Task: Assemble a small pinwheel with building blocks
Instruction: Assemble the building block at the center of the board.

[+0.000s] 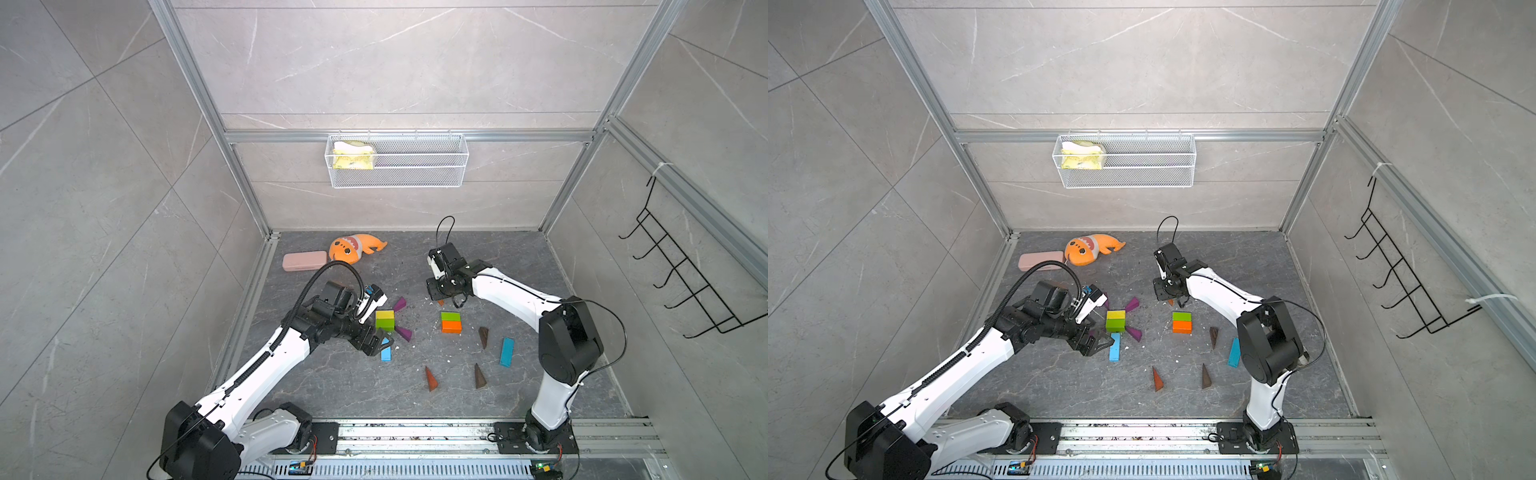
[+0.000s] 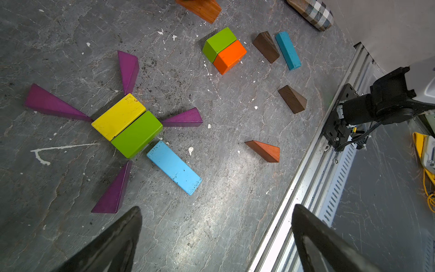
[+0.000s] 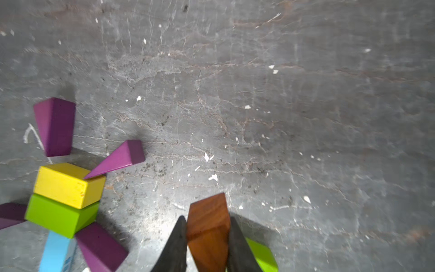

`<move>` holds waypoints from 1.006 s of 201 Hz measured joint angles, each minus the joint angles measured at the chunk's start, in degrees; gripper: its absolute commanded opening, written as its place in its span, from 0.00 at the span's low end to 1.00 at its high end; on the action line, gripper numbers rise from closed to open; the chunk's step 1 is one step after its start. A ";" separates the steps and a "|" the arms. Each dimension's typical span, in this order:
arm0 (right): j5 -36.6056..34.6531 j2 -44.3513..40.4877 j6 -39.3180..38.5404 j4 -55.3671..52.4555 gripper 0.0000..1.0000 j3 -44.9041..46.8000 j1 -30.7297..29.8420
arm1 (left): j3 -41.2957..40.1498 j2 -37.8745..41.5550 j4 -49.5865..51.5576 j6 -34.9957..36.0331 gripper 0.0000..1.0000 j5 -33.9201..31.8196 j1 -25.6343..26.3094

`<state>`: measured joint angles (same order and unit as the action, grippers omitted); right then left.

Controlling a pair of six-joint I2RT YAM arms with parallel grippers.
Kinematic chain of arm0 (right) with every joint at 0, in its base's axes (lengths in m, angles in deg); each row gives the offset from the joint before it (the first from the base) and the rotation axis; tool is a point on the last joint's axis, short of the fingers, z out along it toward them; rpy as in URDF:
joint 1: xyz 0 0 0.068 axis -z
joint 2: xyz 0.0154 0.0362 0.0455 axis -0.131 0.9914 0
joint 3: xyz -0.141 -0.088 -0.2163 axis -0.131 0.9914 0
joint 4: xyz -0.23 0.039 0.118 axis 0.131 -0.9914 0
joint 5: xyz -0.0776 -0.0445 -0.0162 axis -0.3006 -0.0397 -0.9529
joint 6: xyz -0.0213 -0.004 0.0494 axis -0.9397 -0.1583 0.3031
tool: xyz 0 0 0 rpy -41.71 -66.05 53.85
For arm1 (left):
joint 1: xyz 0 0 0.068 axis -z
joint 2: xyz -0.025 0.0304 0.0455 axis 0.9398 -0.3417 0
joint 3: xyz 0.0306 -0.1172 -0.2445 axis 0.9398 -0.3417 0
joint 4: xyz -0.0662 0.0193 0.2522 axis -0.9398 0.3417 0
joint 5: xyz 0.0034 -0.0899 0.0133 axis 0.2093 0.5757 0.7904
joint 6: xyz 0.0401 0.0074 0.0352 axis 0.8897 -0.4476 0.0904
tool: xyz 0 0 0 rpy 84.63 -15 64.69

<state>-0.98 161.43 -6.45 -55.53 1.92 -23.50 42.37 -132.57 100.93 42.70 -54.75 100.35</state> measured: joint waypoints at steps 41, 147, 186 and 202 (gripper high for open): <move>1.03 1.84 -5.14 3.80 0.25 0.00 0.00 | 0.00 -0.83 0.00 0.35 1.00 -0.17 -0.59; 2.36 3.65 -11.65 8.74 0.25 2.29 0.00 | 0.00 -1.20 0.00 0.66 1.00 0.42 -1.14; 2.51 3.87 -13.38 9.11 0.25 3.37 0.00 | 0.00 -1.20 0.00 0.66 1.00 0.48 -1.14; 2.29 3.87 -13.73 9.16 0.25 3.52 0.07 | 0.00 -1.20 0.00 0.66 1.00 0.59 -1.14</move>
<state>1.32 165.30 -20.18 -46.37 5.44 -23.43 42.37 -133.77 100.93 43.36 -54.16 99.21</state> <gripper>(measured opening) 0.256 0.999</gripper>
